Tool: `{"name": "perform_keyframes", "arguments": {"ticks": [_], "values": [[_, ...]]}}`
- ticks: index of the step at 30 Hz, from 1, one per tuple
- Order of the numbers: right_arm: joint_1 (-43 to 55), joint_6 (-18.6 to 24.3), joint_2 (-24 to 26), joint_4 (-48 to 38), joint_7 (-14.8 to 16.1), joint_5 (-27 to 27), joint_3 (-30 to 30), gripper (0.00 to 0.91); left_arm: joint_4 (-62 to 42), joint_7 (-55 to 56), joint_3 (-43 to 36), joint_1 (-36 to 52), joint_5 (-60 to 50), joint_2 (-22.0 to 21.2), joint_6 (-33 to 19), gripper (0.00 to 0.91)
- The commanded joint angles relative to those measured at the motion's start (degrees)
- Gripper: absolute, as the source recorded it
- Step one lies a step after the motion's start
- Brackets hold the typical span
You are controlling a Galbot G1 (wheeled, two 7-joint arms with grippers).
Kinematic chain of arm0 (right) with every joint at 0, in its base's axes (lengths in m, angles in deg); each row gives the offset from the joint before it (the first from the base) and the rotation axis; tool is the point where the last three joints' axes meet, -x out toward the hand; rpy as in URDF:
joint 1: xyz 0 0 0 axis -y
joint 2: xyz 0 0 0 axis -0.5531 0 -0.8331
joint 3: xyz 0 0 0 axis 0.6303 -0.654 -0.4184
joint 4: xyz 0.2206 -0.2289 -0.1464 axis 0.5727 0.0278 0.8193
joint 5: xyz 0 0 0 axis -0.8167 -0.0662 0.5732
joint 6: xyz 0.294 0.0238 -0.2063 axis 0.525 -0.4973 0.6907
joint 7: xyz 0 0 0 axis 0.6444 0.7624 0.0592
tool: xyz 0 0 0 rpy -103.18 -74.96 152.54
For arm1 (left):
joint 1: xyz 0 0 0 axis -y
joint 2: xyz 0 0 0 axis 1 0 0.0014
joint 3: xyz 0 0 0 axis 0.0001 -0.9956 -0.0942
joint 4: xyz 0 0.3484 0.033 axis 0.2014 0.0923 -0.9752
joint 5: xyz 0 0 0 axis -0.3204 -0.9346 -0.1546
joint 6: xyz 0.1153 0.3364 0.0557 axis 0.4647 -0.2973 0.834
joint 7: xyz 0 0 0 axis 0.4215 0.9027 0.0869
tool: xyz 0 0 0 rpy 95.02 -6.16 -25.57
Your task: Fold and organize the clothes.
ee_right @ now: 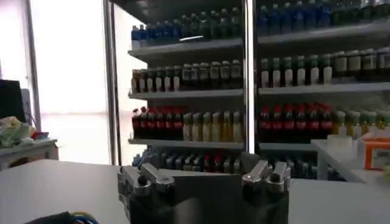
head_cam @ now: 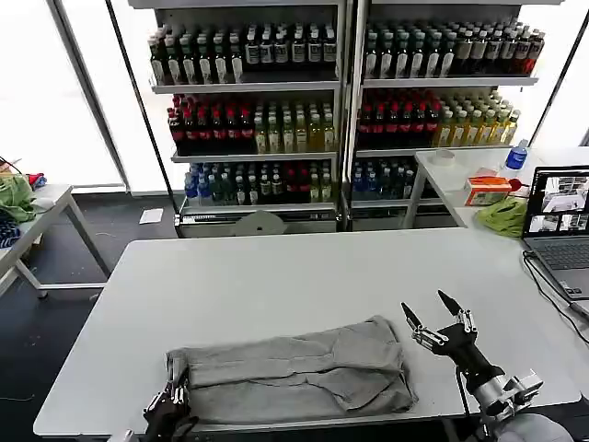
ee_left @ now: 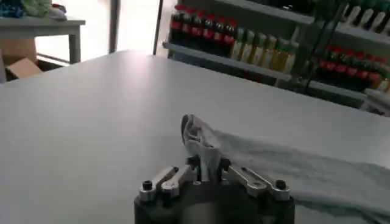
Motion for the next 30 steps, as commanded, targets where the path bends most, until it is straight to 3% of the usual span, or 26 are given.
{"name": "perform_keyframes", "arguments": {"ticks": [1,9,17,20,30], "values": [[0.57,-0.17,-0.01,-0.33,-0.10,-0.76,-0.39,0.907,1.04,-0.76,1.15,0.90,3.12,0.03,-0.89,0.020],[2.44,-0.70,0.16,-1.08,-0.44,-1.33,-1.29,0.907,4.62,-0.12,8.64,2.71,6.97,2.51,0.71,0.010],[3.15,-0.72,0.51,-1.75,-0.65,-1.41,-2.16,0.907,-1.03,-6.56,25.39,5.12,5.79,11.71,2.50,0.010],[3.84,-0.73,0.83,-1.97,-0.72,-1.45,-2.57,0.907,-5.16,-10.07,31.06,5.77,0.73,15.46,2.84,0.010],[3.68,-0.68,0.95,-1.81,-0.86,-1.73,-2.26,0.907,-11.66,-13.68,40.24,6.72,0.16,23.54,4.97,0.010]]}}
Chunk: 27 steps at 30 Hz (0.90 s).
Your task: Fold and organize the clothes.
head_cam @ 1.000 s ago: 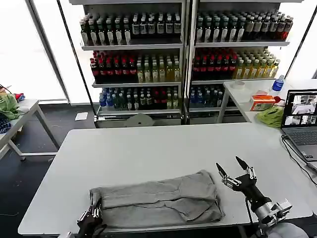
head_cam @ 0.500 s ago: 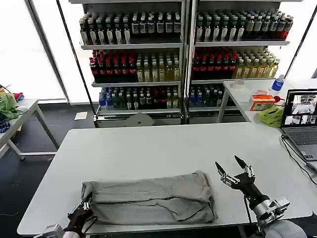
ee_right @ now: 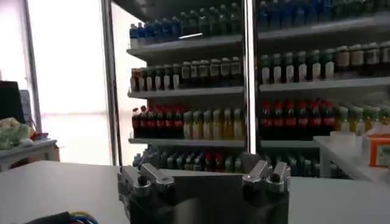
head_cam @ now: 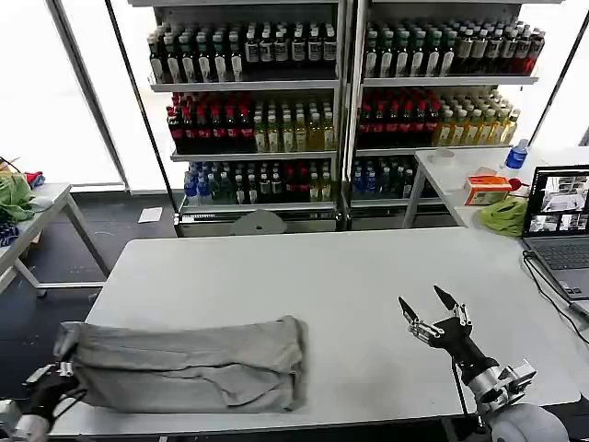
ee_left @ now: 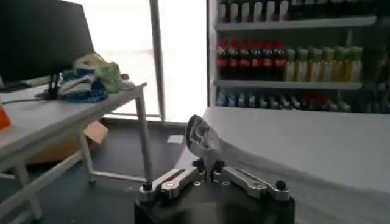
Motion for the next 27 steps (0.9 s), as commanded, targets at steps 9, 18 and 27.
{"name": "perform_keyframes", "arguments": {"ticks": [9,18,27], "values": [[0.20,-0.52,-0.70,1.27,-0.39,-0.56,0.30,0.907,10.57,-0.22,3.60,-1.41,5.13,6.26,5.93,0.020],[-1.87,-0.13,-1.26,1.38,-0.25,0.23,1.31,0.907,17.93,13.07,-25.15,1.66,17.39,5.13,9.47,0.020],[-2.79,-0.89,-1.34,2.02,-0.60,0.54,2.53,0.907,12.04,13.87,-36.38,4.83,18.15,3.86,10.25,0.010]]}}
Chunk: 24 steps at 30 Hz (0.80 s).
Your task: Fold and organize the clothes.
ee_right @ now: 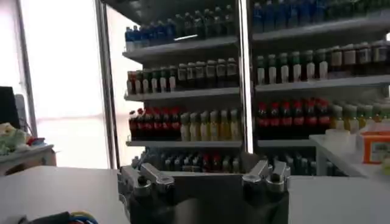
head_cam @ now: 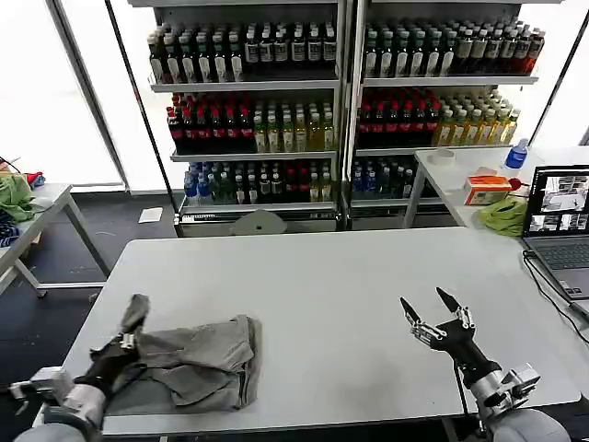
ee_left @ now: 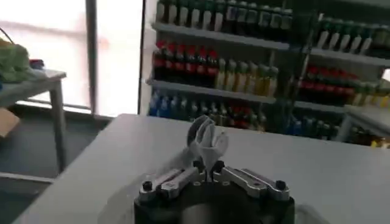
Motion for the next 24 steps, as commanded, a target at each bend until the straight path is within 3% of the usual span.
{"name": "perform_keyframes", "arguments": {"ticks": [1,6,7,8,15,24], "values": [[-0.87,-0.27,-0.13,0.06,-0.07,0.61,0.77,0.907,-0.40,5.29,-22.00,3.54,5.23,-1.28,2.37,0.010],[-1.23,-0.24,-0.61,-0.48,0.02,1.04,0.83,0.907,-3.81,4.93,-24.60,6.55,5.20,-1.90,3.32,0.010],[-1.19,-0.27,-0.69,-0.54,-0.04,1.05,0.82,0.907,-4.91,4.77,-24.97,6.89,5.19,-1.87,3.68,0.373],[-1.08,-0.38,-0.76,-0.60,-0.07,1.04,0.85,0.907,-5.63,5.13,-25.65,7.26,5.09,-1.97,4.13,0.907],[-0.61,-0.77,-1.13,-0.82,-0.26,0.95,0.98,0.907,-3.65,3.95,-25.39,8.35,4.74,-2.56,5.05,0.907],[-0.41,-0.89,-1.09,-0.88,-0.26,0.67,0.48,0.907,8.22,4.15,-13.42,4.85,10.93,2.51,5.70,0.907]]}}
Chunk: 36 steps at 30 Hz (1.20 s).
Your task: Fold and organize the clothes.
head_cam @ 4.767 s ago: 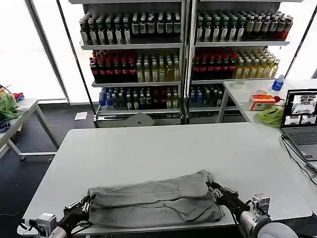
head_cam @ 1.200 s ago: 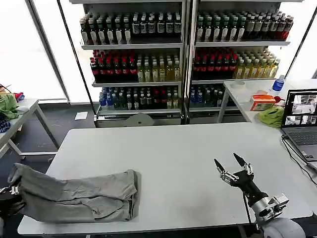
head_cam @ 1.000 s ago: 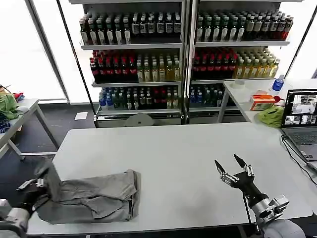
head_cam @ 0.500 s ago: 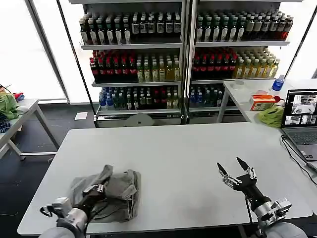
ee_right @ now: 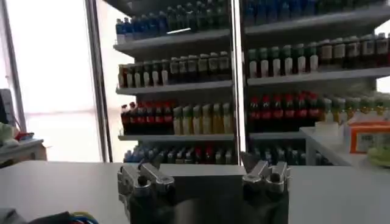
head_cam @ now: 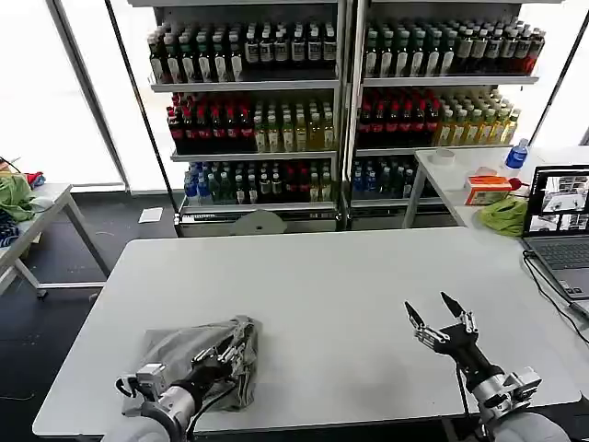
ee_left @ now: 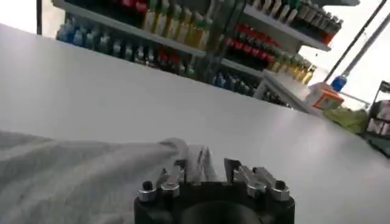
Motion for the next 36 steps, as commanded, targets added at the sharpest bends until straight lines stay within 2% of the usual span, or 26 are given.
{"name": "perform_keyframes", "arguments": {"ticks": [1,5,9,12,20,36], "values": [[0.28,-0.03,0.20,-0.12,-0.06,-0.07,-0.25,0.907,10.22,-0.52,10.53,-1.82,5.29,3.79,0.94,0.907],[0.70,0.08,0.49,-0.25,0.00,-0.12,-0.65,0.907,7.54,-5.03,21.94,-2.77,3.34,2.67,0.29,0.907],[0.85,0.38,0.78,-0.55,0.12,-0.19,-0.93,0.907,-0.09,-7.80,25.66,-4.05,-6.83,0.04,-3.82,0.907],[0.96,0.48,1.09,-0.72,0.16,-0.28,-1.11,0.907,-4.20,-8.50,25.49,-5.88,-13.88,-2.90,-7.71,0.907],[2.09,0.29,1.83,-0.79,0.09,-0.85,-2.08,0.907,-8.37,-8.77,23.29,-8.30,-17.66,-6.65,-11.09,0.907],[3.55,-0.52,2.80,-0.89,-0.10,-3.54,-2.21,0.907,-11.63,-8.08,21.10,-7.74,-14.53,-8.11,-10.05,0.907]]}}
